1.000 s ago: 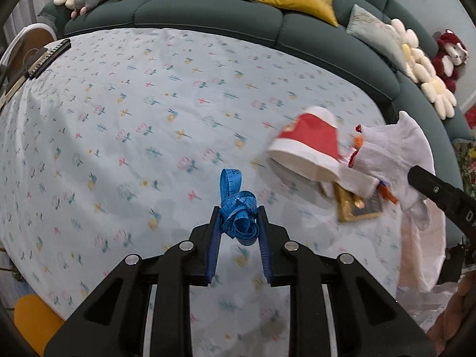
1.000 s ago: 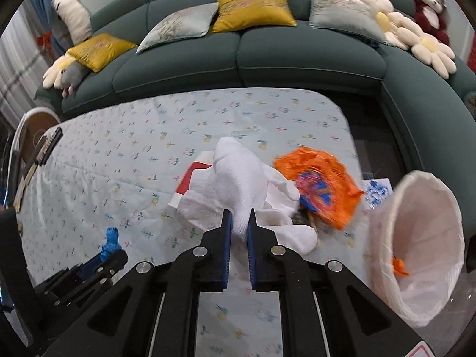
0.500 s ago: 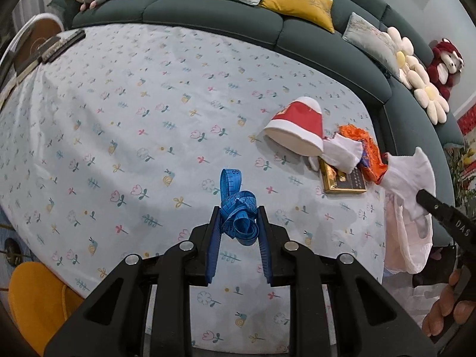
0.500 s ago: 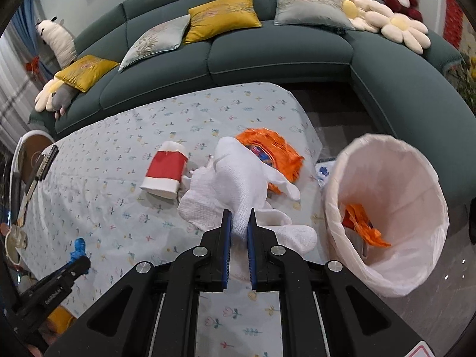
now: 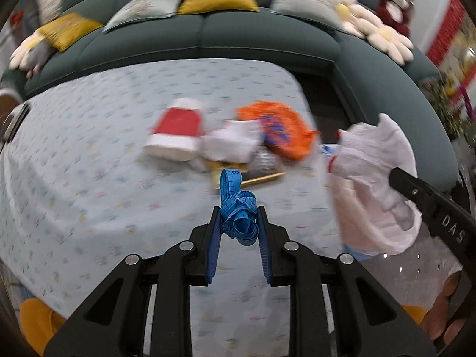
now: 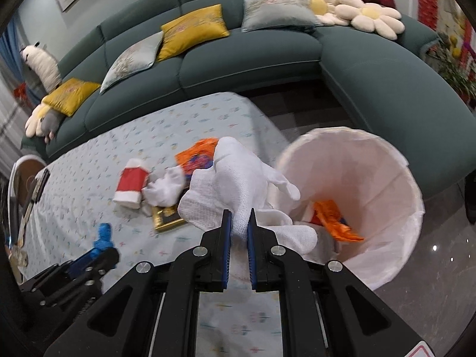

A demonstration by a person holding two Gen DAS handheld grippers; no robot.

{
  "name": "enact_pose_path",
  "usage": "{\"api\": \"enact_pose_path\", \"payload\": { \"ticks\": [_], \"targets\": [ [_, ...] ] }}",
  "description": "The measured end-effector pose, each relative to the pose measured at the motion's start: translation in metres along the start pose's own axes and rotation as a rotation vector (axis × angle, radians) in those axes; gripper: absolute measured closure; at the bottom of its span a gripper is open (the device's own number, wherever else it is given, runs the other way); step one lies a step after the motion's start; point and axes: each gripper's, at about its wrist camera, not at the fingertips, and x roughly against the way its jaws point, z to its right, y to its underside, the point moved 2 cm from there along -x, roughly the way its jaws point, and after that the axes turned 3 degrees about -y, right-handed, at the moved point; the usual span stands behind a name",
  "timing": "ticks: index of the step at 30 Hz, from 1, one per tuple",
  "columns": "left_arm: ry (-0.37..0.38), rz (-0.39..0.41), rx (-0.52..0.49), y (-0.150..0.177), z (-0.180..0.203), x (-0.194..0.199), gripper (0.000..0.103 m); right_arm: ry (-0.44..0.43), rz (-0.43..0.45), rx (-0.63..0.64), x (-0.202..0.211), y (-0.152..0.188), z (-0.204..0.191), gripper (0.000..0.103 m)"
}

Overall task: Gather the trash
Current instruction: 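Carry the blue strap and white cloth over the white bin, then open the left tool to drop the blue strap while right releases the white cloth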

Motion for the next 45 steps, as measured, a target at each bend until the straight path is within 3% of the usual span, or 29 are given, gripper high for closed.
{"api": "enact_pose_path", "payload": {
  "ticks": [10, 20, 28, 30, 33, 45],
  "targets": [
    [0.050, -0.029, -0.165, -0.010, 0.115, -0.029, 0.080, 0.089, 0.020, -0.102, 0.007, -0.004, 0.095, 0.093],
    [0.091, -0.052, -0.258, -0.013, 0.181, -0.052, 0.080, 0.149, 0.026, -0.190, 0.006, -0.004, 0.162, 0.093],
    [0.112, -0.066, -0.264, -0.014, 0.196, -0.063, 0.079, 0.154, 0.019, -0.211, -0.002, -0.004, 0.175, 0.093],
    [0.103, -0.062, -0.256, -0.015, 0.197, -0.063, 0.065, 0.153, 0.019, -0.212, -0.003, -0.004, 0.174, 0.093],
    [0.084, -0.033, -0.249, -0.017, 0.194, -0.060, 0.052, 0.151, 0.017, -0.210, -0.006, -0.005, 0.174, 0.093],
    [0.064, -0.038, -0.209, -0.021, 0.173, -0.061, 0.050, 0.135, 0.003, -0.176, -0.009, -0.009, 0.160, 0.092]
  ]
}}
